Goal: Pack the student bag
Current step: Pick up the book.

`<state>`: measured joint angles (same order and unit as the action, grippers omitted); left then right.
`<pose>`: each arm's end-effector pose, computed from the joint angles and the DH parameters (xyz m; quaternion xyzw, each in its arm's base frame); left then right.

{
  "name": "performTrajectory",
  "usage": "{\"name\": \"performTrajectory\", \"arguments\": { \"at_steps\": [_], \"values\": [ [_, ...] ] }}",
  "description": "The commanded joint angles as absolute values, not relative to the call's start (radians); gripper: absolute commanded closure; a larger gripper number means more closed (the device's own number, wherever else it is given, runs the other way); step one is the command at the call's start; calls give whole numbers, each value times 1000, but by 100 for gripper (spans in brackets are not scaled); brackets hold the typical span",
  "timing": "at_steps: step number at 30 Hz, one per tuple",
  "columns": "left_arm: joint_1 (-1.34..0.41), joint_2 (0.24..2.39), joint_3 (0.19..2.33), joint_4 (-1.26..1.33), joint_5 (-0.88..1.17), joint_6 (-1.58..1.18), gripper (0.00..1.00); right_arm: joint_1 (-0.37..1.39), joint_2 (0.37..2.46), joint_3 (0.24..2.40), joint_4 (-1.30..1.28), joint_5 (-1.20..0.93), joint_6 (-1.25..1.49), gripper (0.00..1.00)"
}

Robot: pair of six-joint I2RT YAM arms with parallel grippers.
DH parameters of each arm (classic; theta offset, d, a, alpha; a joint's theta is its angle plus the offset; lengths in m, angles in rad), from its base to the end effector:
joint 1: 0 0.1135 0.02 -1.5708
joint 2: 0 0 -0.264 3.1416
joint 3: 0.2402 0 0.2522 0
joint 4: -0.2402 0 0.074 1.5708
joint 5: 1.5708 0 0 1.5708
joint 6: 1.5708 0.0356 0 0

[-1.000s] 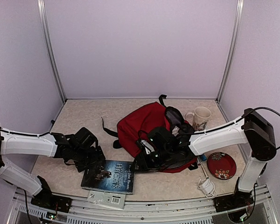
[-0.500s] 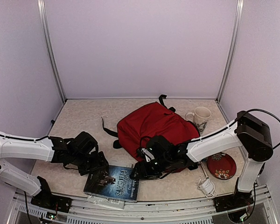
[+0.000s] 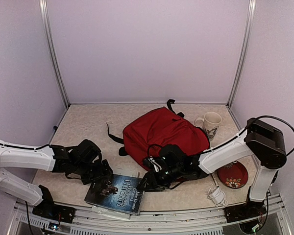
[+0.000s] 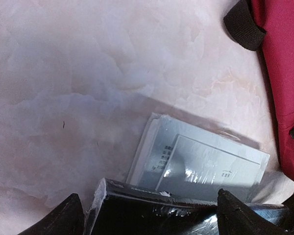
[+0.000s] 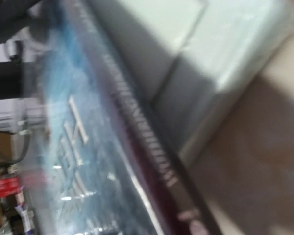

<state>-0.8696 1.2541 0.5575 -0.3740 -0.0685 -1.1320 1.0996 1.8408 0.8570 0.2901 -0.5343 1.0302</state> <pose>0.1417 -0.1640 0.1571 -0.1351 0.9589 -0.1903 0.1614 0.1457 0.3259 0.1303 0.1423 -0.8688 -0.4741 0.0106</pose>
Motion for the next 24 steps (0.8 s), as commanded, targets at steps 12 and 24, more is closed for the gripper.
{"name": "performTrajectory", "arguments": {
  "at_steps": [12, 24],
  "values": [
    [-881, 1244, 533, -342, -38, -1134, 10, 1141, 1834, 1018, 434, -565, 979, 64],
    [-884, 1209, 539, -333, -49, -1114, 5, 1139, 1870, 1120, 389, -561, 941, 92]
  ]
}}
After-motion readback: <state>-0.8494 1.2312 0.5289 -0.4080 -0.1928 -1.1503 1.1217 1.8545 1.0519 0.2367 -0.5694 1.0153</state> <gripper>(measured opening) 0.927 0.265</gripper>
